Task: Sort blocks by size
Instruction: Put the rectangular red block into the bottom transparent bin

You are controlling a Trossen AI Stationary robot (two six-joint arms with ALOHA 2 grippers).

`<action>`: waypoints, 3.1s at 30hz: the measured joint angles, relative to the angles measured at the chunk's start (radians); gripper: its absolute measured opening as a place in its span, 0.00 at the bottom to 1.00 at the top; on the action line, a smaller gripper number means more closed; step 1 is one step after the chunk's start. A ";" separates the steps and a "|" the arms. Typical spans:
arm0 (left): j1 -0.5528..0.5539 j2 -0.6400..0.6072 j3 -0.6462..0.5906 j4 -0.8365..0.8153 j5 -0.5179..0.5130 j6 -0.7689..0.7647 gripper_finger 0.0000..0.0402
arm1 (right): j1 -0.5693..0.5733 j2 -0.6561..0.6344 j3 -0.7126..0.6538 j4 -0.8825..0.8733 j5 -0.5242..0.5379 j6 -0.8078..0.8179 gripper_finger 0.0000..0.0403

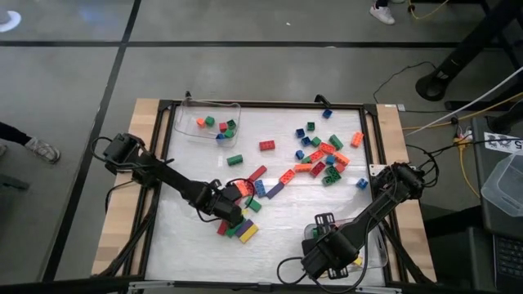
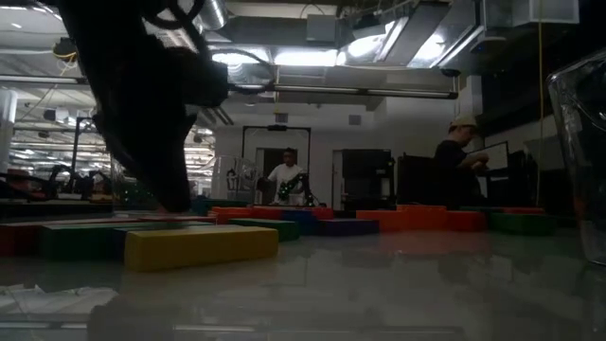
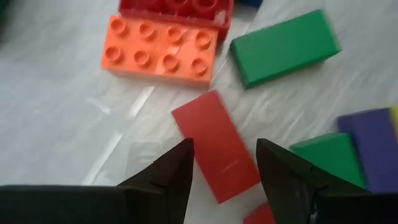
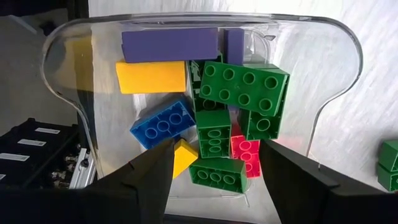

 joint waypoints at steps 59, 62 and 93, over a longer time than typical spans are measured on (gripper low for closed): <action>0.006 -0.054 0.051 0.747 0.356 0.237 0.29 | 0.025 0.000 0.164 0.055 0.736 -0.410 0.58; 0.001 -0.054 0.051 0.790 0.362 0.239 0.29 | 0.006 0.003 0.159 0.190 0.735 -0.553 0.58; -0.052 -0.055 0.052 0.921 0.364 0.338 0.35 | -0.041 0.006 0.154 0.503 0.569 -0.824 0.14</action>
